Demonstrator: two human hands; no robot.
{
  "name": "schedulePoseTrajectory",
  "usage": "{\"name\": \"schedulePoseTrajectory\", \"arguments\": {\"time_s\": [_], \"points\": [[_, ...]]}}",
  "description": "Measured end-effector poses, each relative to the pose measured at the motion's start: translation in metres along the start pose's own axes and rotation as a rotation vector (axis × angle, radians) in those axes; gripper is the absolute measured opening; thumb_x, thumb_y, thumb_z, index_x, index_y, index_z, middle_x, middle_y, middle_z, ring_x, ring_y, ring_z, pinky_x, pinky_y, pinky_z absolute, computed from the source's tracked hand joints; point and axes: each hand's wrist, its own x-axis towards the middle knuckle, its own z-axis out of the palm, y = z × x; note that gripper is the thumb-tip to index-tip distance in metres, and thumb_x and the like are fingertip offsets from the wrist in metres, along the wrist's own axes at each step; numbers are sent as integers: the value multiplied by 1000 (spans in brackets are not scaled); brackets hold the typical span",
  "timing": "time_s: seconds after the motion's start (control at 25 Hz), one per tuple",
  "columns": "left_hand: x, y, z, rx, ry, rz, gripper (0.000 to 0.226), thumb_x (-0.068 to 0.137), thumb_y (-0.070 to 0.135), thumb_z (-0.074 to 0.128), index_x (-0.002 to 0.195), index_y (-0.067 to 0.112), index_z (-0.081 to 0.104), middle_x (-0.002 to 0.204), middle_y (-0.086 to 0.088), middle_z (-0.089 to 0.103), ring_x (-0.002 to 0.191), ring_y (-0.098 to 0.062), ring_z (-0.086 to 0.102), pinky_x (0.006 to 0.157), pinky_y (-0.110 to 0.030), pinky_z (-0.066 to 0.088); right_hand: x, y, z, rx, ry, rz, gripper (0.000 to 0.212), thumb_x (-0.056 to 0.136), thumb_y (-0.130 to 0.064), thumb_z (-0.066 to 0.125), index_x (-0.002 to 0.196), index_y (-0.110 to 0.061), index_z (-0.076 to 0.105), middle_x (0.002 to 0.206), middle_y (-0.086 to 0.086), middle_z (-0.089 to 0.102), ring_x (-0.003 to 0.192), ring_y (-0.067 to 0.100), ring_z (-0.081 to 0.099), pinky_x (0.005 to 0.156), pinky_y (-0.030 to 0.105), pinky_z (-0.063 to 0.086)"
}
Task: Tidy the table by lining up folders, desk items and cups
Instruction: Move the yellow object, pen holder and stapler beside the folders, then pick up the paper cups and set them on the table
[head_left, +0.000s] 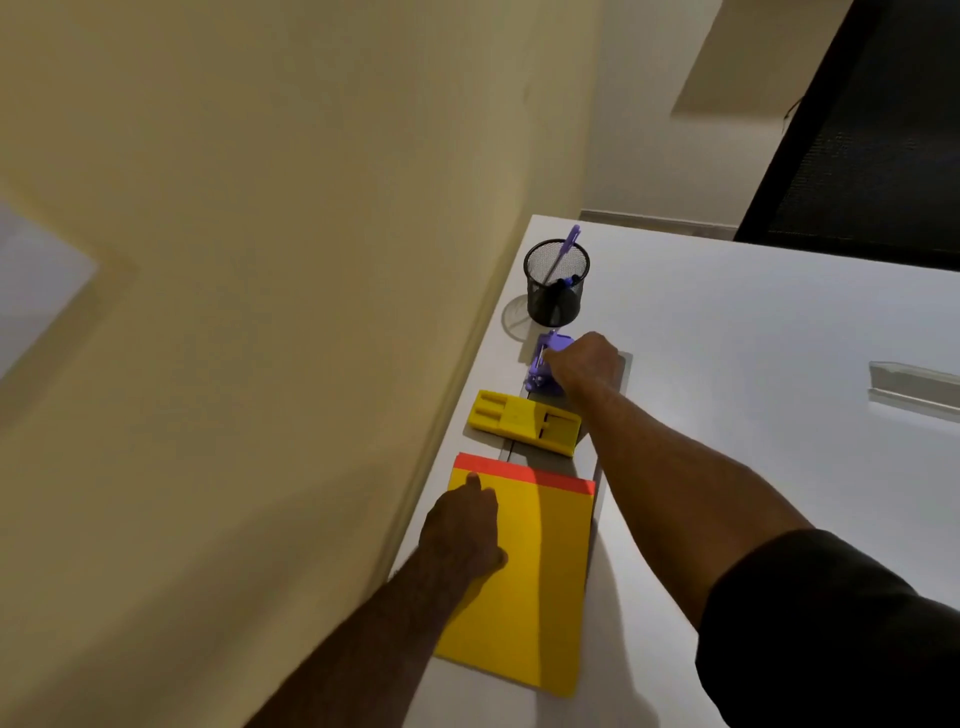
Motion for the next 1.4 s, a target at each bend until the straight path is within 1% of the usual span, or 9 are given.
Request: {"name": "schedulePoseTrajectory", "arguments": {"time_s": [0.2,0.28,0.44,0.72,0.88,1.04,1.16,1.28,1.4], "points": [[-4,-14,-12,0,-82,45,79,93,54,49,153,11,21,162,-16,15,144,-36,27,115,-42,27,-37,23,-29,57,121,-109,45,84,-48,62,113,-13,56,107,8,66,97,27,62,72,32,42],[-11,-21,-27,-176,-84,38,70,97,49,45,152,10,26,161,-13,20,147,-32,24,117,-37,22,-71,43,-39,163,171,-147,42,88,-46,58,114,-14,56,105,6,67,95,24,64,76,32,46],[-48,-40,-42,-600,199,-75,52,98,36,50,144,14,44,152,-9,43,139,-26,40,111,-30,31,-157,96,-46,231,240,-269,26,93,-33,56,105,-10,61,91,1,66,85,20,64,70,27,46],[-139,-55,-1,-671,366,-107,48,96,38,52,140,16,50,143,-6,54,129,-23,51,102,-28,37,-282,157,-15,81,-49,-442,17,92,-27,60,104,-15,63,87,3,70,70,7,60,57,13,41],[-192,-52,47,-608,345,-97,56,95,44,50,145,21,41,150,-3,45,137,-22,43,108,-32,33,-349,162,2,-148,-216,-642,37,90,-38,59,124,-24,55,118,-2,65,99,14,63,76,27,54],[-235,-51,94,-742,413,-193,54,99,24,46,151,23,29,158,0,31,145,-20,30,115,-34,26,-404,152,35,-496,-380,-966,63,89,-39,58,142,-38,25,153,7,31,125,27,48,89,40,53],[-255,-56,111,-783,496,-211,57,98,13,45,152,21,27,160,0,27,147,-20,26,117,-35,25,-425,146,59,-640,-381,-914,48,90,-33,61,134,-30,42,158,12,22,128,35,45,92,46,51],[-268,-61,117,-853,529,-183,61,95,7,47,151,21,28,159,-1,28,147,-22,26,116,-37,26,-434,149,60,-593,-285,-828,27,94,-26,56,120,-20,58,138,13,50,114,31,57,86,39,54],[-281,-61,124,-946,466,-159,75,88,5,55,152,24,23,159,-4,29,145,-26,29,114,-42,31,-447,150,34,-317,-195,-666,22,93,-30,55,110,-21,66,113,5,65,100,26,63,79,34,52]]}}
